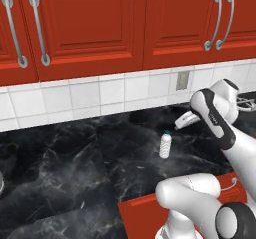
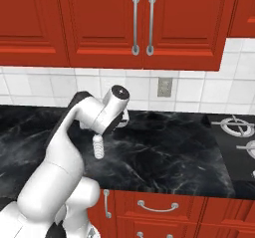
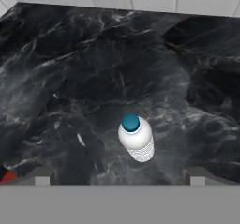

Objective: Place the drinks on the dining counter in a tight cluster.

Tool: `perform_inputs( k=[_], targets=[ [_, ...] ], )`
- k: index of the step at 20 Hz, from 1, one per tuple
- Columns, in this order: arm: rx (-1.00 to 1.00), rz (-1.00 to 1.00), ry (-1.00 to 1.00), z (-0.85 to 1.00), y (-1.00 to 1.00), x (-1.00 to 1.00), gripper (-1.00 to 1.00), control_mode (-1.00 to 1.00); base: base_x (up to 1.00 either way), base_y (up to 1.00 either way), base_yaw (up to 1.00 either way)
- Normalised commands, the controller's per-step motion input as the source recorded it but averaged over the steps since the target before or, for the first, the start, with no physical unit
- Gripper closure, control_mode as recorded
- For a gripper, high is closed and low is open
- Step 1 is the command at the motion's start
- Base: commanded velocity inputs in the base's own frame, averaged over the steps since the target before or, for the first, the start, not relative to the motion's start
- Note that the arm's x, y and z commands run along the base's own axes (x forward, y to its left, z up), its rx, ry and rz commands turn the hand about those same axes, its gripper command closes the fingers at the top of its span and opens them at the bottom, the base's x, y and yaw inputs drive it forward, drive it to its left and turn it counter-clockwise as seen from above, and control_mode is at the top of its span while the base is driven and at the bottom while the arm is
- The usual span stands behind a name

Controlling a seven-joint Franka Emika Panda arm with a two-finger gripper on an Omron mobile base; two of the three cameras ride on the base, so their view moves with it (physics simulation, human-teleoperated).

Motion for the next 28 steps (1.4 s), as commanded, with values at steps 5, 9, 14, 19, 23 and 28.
perform_inputs(
  k=[5,9,14,19,23,28],
  targets=[
    [0.04,0.25,-0.04,-0.09,-0.13,0.57,-1.00,-1.00,0.00,0.00,0.00],
    [0.00,0.17,-0.11,-0.01,-0.03,0.25,-1.00,-1.00,0.00,0.00,0.00],
    [0.00,0.29,-0.14,-0.01,-0.20,0.00,-1.00,-1.00,0.00,0.00,0.00],
    [0.02,0.24,-0.22,-0.29,-0.07,-0.06,-1.00,-1.00,0.00,0.00,0.00],
    [0.11,0.15,-0.27,-0.64,0.00,-0.13,-1.00,-1.00,0.00,0.00,0.00],
    [0.09,0.13,-0.21,-0.31,0.00,-0.22,-1.00,-1.00,0.00,0.00,0.00]
  ],
)
